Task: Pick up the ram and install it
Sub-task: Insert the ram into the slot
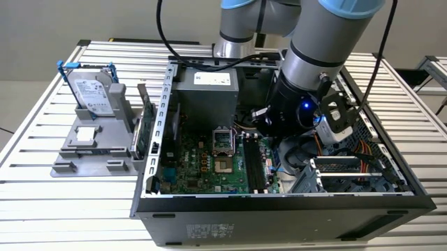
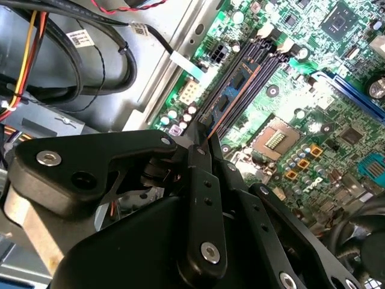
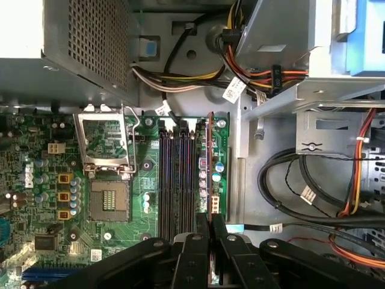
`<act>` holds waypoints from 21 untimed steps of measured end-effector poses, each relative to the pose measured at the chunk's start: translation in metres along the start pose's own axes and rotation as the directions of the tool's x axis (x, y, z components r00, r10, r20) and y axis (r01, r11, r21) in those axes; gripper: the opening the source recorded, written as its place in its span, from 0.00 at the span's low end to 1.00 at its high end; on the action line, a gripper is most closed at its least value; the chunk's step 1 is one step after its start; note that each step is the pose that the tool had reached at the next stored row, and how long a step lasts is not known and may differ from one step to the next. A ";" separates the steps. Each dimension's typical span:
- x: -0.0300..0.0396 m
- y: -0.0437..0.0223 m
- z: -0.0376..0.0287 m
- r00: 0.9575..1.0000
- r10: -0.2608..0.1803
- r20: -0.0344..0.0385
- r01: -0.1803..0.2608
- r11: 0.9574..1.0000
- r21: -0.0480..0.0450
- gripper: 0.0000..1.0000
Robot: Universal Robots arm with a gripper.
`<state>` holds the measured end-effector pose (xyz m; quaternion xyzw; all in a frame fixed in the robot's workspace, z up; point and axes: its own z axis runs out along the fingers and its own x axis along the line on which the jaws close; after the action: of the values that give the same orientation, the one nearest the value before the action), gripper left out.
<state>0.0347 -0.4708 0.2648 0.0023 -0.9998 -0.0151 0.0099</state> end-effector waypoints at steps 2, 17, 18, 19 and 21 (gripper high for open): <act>0.0004 -0.0001 0.0021 1.000 0.000 0.000 0.000 1.000 0.000 0.00; 0.0016 -0.0004 0.0105 1.000 0.000 -0.001 0.000 1.000 0.000 0.00; 0.0016 -0.0004 0.0107 1.000 0.000 -0.001 0.000 1.000 0.000 0.00; 0.0016 -0.0004 0.0110 1.000 0.000 -0.001 0.000 1.000 0.000 0.00; 0.0016 -0.0006 0.0118 1.000 0.000 -0.001 0.000 1.000 0.000 0.00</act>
<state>0.0328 -0.4711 0.2531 0.0023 -0.9998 -0.0151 0.0106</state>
